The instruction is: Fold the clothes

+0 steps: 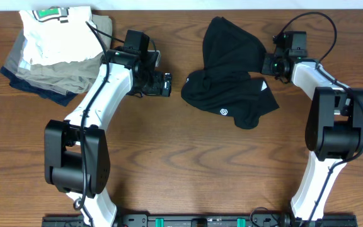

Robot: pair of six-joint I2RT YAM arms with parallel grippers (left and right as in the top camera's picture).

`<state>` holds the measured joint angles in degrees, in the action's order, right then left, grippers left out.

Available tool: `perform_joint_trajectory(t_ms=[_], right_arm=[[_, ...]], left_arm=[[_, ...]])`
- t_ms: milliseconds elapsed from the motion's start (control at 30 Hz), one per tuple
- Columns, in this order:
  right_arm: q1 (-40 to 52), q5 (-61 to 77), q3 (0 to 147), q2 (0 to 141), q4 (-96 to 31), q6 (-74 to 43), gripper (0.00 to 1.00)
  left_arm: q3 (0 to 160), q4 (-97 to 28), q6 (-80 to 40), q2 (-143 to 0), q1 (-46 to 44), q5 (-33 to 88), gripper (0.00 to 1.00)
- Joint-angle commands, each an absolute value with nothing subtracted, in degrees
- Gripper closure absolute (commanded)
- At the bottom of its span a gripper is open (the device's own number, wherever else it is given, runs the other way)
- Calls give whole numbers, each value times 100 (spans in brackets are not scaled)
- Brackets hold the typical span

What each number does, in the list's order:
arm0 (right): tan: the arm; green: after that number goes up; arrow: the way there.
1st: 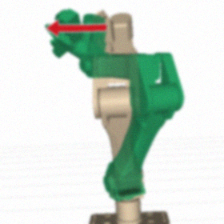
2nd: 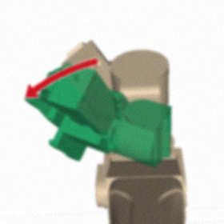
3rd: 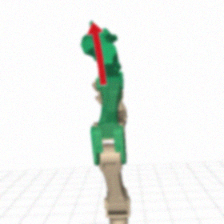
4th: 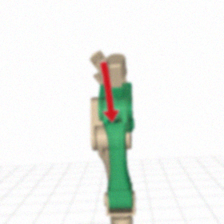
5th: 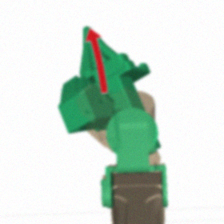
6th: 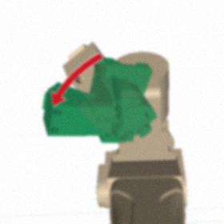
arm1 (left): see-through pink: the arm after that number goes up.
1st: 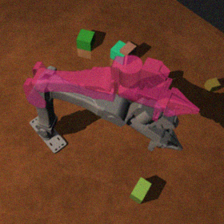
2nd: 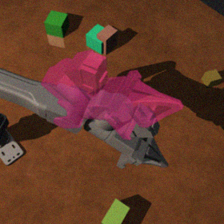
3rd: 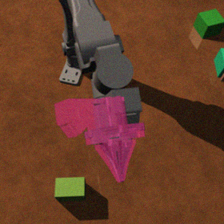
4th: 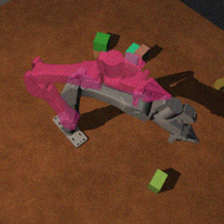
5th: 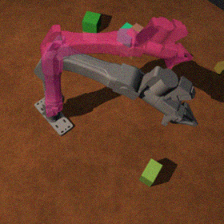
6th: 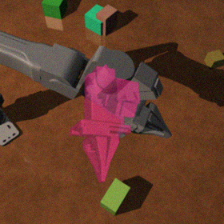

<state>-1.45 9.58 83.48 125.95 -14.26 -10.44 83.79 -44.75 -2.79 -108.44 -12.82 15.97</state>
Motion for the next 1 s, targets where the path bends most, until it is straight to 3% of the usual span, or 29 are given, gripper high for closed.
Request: perform_joint_trajectory(t_ms=[0, 200, 967], right_arm=[[-89, 1081, 8346, 12792, -1542, -1094, 99], [-126, 1063, 8420, 12328, -1708, -1039, 99], [-207, 554, 9323, 8270, -3444, -462, 99]], left_arm=[[8466, -4466, -263, -10816, -1271, 1562, 5], [8479, -4338, -266, -10774, -1216, 1474, 8], [8897, -4560, -176, -9432, -1208, 1433, 8]])
